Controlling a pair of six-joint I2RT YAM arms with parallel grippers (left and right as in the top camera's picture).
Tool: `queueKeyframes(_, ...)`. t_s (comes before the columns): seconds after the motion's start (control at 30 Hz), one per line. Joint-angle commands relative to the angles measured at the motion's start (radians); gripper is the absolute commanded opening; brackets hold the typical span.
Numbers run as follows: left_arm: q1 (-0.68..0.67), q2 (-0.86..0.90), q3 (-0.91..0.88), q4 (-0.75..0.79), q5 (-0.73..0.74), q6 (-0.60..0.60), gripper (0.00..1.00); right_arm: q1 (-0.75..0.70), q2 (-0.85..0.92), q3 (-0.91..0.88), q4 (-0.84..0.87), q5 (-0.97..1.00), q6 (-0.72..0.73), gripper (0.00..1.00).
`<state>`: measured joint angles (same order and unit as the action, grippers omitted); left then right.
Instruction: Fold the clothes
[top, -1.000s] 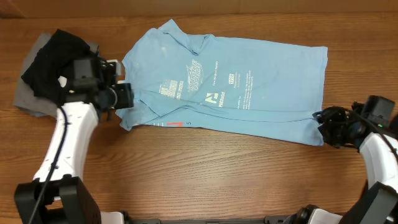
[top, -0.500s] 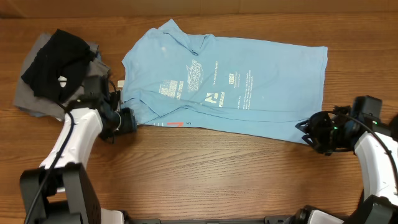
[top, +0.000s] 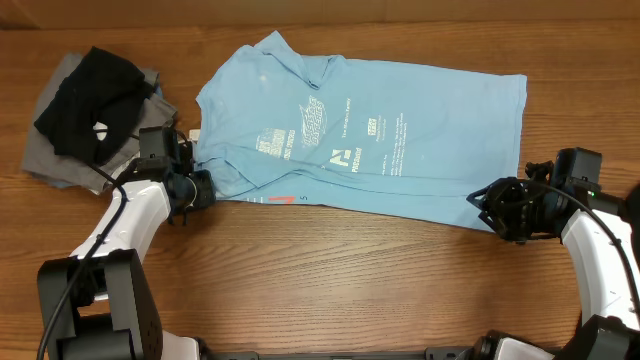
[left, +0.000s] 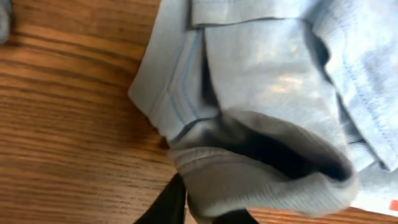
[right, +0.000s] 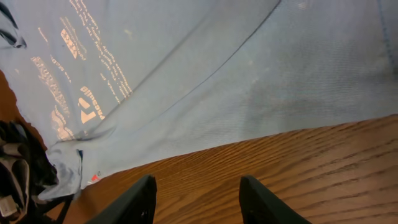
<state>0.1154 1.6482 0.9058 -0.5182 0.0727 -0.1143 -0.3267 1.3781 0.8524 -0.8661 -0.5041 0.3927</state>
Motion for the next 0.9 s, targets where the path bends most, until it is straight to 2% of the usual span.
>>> queueKeyframes(0.0, -0.003, 0.005, 0.001, -0.008, -0.039, 0.058, 0.12, 0.003, -0.009, -0.001, 0.005, 0.055, 0.0, 0.48)
queueKeyframes(0.07, -0.003, 0.005, 0.004, -0.009, -0.039, 0.072, 0.07, 0.003, -0.006, -0.002, 0.009, 0.094, 0.0, 0.47)
queueKeyframes(0.13, -0.003, 0.005, 0.008, -0.009, -0.039, 0.095, 0.05, 0.003, 0.004, -0.006, 0.021, 0.113, 0.0, 0.42)
queueKeyframes(0.33, -0.003, 0.005, 0.026, -0.02, -0.039, 0.112, 0.04, 0.003, 0.078, -0.037, 0.044, 0.148, 0.068, 0.23)
queueKeyframes(0.47, -0.003, 0.005, 0.027, -0.021, -0.039, 0.112, 0.05, 0.003, 0.147, -0.044, 0.07, 0.201, 0.138, 0.18)
queueKeyframes(0.53, -0.003, 0.005, 0.027, -0.021, -0.039, 0.112, 0.04, 0.003, 0.18, -0.044, 0.108, 0.206, 0.14, 0.2)
queueKeyframes(0.6, -0.003, 0.005, 0.027, -0.02, -0.039, 0.112, 0.05, 0.003, 0.204, -0.044, 0.125, 0.209, 0.146, 0.38)
queueKeyframes(0.73, -0.003, 0.005, 0.027, -0.027, -0.039, 0.112, 0.05, 0.003, 0.219, -0.044, 0.088, 0.266, 0.179, 0.46)
queueKeyframes(0.87, -0.003, 0.005, 0.027, -0.032, -0.039, 0.112, 0.05, 0.003, 0.219, -0.045, 0.067, 0.336, 0.196, 0.49)
